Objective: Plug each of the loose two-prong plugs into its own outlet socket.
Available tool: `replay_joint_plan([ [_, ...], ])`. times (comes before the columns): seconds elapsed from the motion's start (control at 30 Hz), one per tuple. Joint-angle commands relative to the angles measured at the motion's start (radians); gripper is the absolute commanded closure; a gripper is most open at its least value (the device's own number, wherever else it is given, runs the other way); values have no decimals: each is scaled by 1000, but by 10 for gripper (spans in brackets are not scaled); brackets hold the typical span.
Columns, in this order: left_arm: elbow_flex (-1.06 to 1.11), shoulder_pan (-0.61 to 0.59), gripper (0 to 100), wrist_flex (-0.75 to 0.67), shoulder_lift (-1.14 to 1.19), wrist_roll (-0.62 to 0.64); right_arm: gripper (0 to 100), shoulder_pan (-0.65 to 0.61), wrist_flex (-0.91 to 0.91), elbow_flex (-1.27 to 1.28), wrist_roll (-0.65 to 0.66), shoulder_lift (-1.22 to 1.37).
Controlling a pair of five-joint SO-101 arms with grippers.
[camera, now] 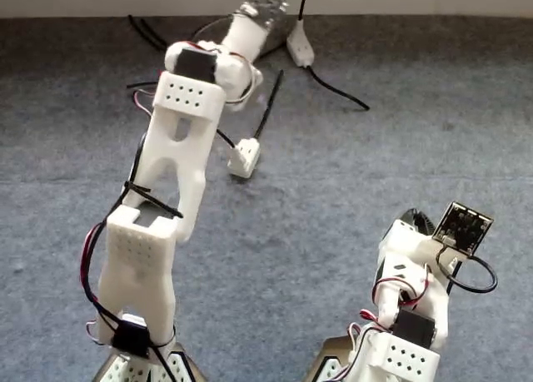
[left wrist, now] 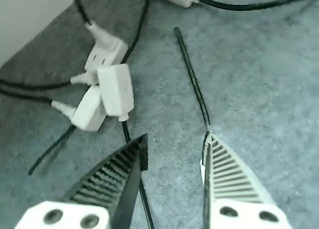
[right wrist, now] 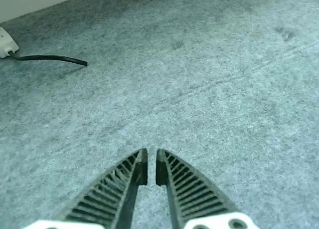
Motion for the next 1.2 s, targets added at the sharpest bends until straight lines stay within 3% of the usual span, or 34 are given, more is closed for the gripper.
replay_joint_plan([
  [0.0, -91, -73, 810, 34, -142, 242, 947, -10, -24, 105, 12, 1],
  [0.3, -127, -84, 814, 371, -289, 468, 947, -10, -24, 105, 12, 4],
  [0.57, -111, -220, 811, 376, -458, 537, 947, -8, -24, 116, 14, -1],
  [0.7, 97, -246, 810, 374, -481, 535, 947, -8, -24, 117, 14, -1],
  [0.83, 383, -166, 781, 370, -486, 428, 947, -8, -24, 117, 14, -1],
  [0.9, 484, -130, 779, 336, -486, 423, 947, -8, -24, 117, 14, -1],
  [1.07, 707, -71, 776, 101, -486, 420, 947, -8, -24, 117, 14, -1],
  [1.17, 845, -19, 776, -43, -476, 354, 947, -8, -24, 117, 14, -1],
])
